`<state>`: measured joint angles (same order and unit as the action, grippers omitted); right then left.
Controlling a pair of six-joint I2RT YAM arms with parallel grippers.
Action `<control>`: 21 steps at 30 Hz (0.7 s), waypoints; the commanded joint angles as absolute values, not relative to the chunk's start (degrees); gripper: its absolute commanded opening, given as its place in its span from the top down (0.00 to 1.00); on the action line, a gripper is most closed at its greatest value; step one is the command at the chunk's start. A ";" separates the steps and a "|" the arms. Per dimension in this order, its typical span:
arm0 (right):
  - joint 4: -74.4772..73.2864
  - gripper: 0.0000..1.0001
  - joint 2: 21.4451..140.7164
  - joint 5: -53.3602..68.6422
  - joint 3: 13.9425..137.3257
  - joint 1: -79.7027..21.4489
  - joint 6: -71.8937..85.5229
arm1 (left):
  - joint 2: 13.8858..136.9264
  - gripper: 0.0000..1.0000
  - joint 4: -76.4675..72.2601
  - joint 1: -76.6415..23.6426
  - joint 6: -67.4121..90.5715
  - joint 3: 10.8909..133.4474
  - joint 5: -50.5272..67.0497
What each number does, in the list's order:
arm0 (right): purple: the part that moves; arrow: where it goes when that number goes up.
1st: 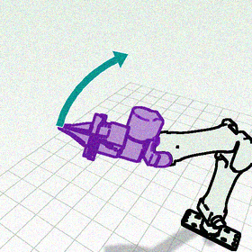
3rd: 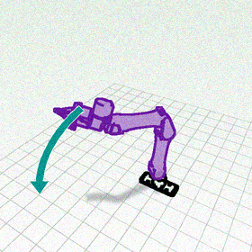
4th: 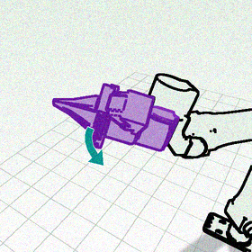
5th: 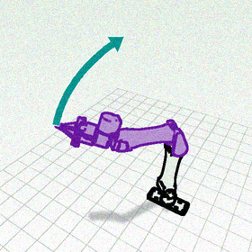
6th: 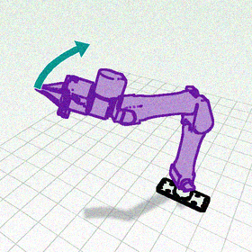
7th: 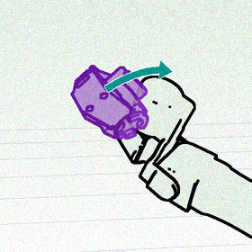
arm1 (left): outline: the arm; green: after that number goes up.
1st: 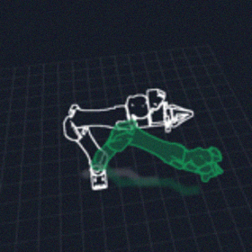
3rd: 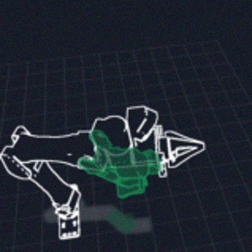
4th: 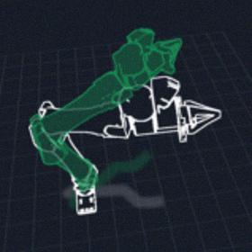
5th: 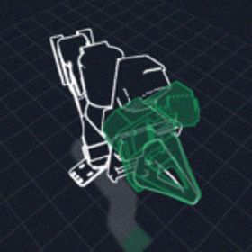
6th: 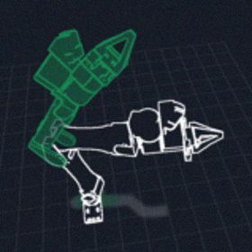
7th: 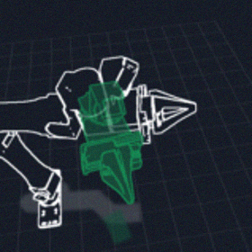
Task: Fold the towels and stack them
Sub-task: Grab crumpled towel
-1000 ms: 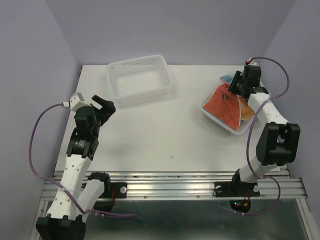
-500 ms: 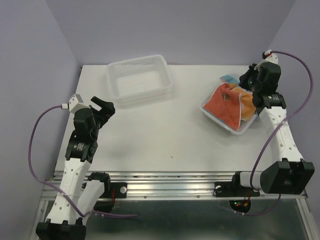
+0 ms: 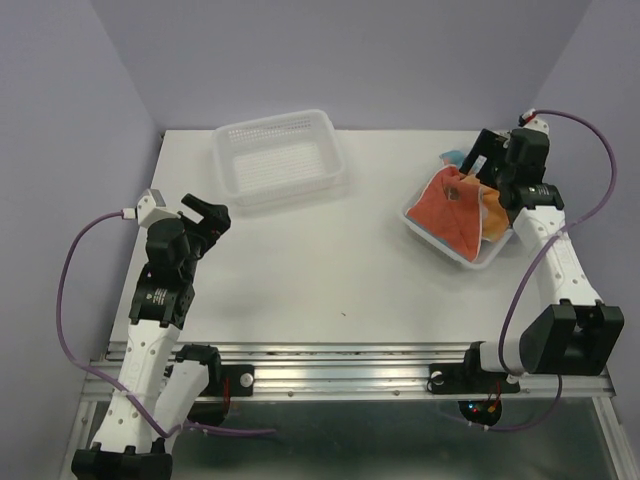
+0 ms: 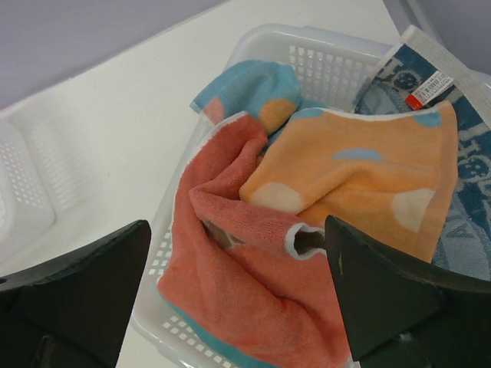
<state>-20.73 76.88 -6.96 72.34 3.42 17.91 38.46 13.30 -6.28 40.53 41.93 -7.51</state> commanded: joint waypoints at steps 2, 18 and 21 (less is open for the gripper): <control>-16.96 0.00 79.27 -6.51 71.28 3.78 16.44 | 38.32 0.01 12.48 -6.07 40.43 44.03 -7.65; -16.44 0.99 83.43 0.60 74.62 3.78 17.58 | 38.58 0.01 13.54 -6.06 40.34 44.74 -8.61; -17.22 0.99 77.11 6.21 77.07 3.69 18.37 | 38.32 0.01 13.54 -6.06 40.69 44.91 -8.35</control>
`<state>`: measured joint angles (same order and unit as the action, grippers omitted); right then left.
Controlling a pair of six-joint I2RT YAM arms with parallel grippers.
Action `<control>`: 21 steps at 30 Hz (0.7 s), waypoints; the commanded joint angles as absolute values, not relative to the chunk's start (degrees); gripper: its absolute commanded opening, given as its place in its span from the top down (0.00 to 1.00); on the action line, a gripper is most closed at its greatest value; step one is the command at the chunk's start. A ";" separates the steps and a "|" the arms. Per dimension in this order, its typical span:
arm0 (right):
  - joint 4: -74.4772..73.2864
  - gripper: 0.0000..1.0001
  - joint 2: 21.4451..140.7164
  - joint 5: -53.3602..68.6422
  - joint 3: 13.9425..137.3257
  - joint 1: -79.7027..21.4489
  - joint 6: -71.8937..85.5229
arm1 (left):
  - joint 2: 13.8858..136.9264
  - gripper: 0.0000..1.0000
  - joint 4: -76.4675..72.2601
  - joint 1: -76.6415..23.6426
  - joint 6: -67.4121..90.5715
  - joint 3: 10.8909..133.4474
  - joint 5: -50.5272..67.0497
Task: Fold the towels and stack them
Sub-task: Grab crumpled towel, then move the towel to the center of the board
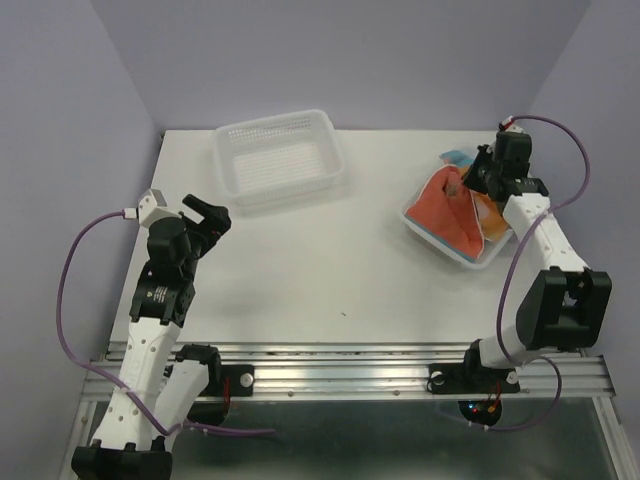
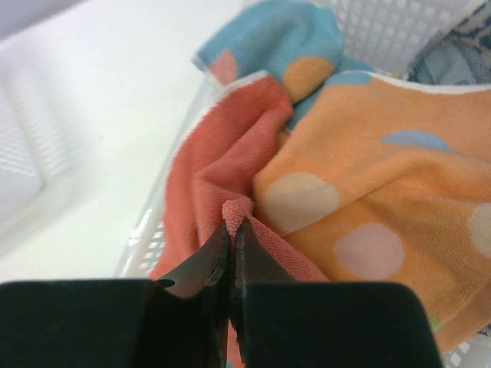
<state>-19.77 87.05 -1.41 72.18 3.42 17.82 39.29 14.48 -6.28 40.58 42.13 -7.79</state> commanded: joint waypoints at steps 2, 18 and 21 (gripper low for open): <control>-19.41 0.99 74.98 9.82 81.37 3.60 18.63 | 38.15 0.01 13.45 -6.06 40.96 44.83 -8.09; -28.14 0.99 77.08 25.58 110.04 -22.99 23.98 | 34.72 0.01 14.06 -6.06 40.08 47.28 -2.46; -25.50 0.99 77.08 23.21 107.94 -29.51 26.18 | 33.66 0.01 15.64 -6.06 40.25 48.16 -2.46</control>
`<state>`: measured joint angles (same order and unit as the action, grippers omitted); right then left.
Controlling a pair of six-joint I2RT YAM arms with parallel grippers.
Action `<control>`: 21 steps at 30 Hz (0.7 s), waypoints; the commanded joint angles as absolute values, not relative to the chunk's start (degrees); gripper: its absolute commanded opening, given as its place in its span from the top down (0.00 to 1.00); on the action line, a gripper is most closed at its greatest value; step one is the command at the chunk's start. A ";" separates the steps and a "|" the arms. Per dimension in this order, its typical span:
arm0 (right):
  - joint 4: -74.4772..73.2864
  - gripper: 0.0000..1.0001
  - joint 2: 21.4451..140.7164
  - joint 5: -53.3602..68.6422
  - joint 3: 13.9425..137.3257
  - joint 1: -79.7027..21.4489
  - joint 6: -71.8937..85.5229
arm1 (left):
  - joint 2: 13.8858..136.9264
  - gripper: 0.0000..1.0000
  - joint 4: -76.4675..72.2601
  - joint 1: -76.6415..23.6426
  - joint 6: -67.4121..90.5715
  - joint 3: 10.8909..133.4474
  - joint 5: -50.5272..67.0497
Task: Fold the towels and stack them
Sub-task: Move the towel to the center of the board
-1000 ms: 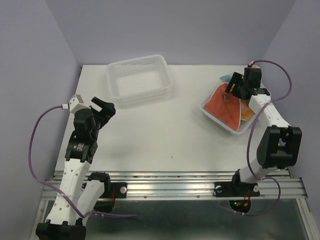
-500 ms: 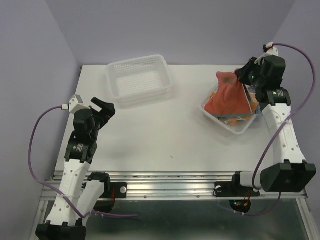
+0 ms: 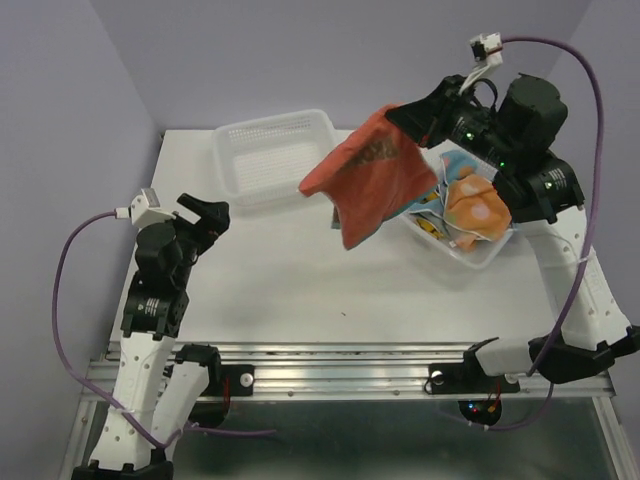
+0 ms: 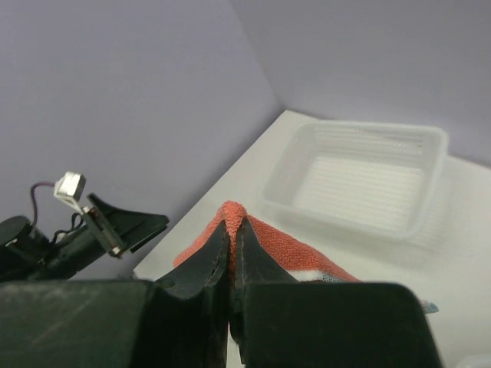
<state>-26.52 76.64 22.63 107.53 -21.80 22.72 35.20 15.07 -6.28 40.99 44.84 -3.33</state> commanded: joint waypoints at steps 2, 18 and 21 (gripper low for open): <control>-22.78 0.99 76.29 16.90 105.05 -36.28 27.77 | 32.52 0.01 16.43 -6.06 40.43 48.43 -2.55; -13.79 0.85 86.11 -19.96 72.06 -36.93 47.73 | 35.49 0.01 16.45 -6.06 44.21 41.76 -0.89; -13.53 0.56 94.27 -11.27 77.07 -30.25 45.10 | 39.18 0.01 12.59 -6.15 43.95 39.21 6.12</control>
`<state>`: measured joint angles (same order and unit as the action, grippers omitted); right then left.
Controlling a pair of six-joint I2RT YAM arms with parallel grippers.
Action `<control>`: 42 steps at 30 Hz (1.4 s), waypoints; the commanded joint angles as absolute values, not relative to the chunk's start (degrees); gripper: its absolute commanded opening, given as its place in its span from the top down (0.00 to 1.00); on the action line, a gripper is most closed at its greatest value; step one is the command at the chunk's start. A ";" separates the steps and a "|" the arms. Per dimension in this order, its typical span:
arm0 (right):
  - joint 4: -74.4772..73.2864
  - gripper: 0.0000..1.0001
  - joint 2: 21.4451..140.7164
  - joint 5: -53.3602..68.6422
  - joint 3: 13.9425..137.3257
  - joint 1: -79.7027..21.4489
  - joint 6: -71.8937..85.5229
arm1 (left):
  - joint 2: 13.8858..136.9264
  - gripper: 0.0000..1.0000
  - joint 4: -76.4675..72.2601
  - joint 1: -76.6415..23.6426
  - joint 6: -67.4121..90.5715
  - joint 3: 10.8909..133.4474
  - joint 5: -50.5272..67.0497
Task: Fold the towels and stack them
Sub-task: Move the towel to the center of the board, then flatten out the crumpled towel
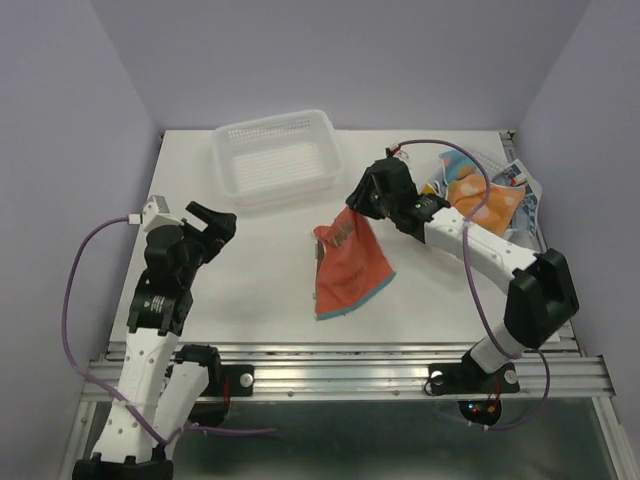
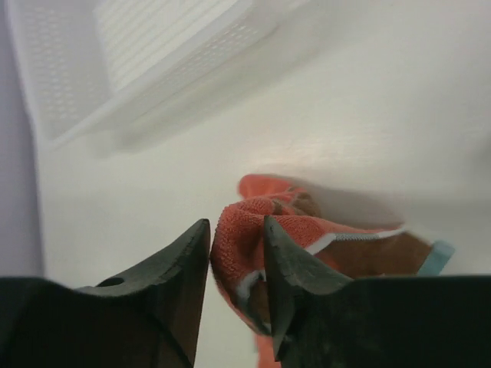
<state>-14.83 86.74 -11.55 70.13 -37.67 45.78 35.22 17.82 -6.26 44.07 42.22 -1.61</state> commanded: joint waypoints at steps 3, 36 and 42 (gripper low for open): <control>-16.42 0.21 98.60 -9.31 83.66 -28.65 41.32 | 41.56 0.01 9.24 -7.20 43.42 37.18 9.66; -24.79 0.00 62.58 -31.55 42.45 -39.38 47.72 | 82.52 0.41 17.46 -58.09 58.53 42.70 -11.76; -25.84 0.00 61.61 -32.96 41.92 -39.38 47.90 | 88.33 0.58 22.93 -60.12 58.54 46.67 -13.54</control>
<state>-25.36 62.98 -29.26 42.57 -39.40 46.54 86.94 16.43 -59.27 57.76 45.06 -10.31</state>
